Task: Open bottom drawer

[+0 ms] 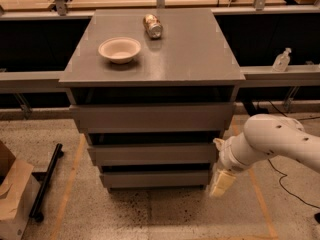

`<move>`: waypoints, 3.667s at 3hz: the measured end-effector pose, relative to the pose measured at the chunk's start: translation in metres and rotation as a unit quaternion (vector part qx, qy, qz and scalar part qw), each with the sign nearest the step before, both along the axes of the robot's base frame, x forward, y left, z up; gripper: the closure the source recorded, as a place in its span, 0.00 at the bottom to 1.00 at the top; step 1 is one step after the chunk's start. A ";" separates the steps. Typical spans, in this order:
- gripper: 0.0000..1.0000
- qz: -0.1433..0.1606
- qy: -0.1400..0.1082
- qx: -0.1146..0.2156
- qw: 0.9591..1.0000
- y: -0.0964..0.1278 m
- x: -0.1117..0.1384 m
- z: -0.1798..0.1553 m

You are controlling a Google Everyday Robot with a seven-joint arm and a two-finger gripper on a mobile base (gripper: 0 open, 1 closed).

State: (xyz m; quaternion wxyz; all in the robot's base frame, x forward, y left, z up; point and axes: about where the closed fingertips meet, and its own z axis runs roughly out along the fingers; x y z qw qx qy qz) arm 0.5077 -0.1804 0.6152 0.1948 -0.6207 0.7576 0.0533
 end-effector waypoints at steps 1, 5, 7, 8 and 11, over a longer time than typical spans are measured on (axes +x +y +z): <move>0.00 0.013 0.019 -0.006 1.000 0.002 0.003 -0.015; 0.00 0.038 0.049 0.068 0.996 0.016 0.024 -0.161; 0.00 0.032 0.046 0.090 0.994 0.020 0.034 -0.189; 0.00 0.016 0.031 0.122 0.992 0.016 0.045 -0.218; 0.00 -0.011 0.043 0.148 0.988 0.015 0.074 -0.289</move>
Offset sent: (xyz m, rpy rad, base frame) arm 0.0260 0.0128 -0.1224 0.0940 0.1286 0.1210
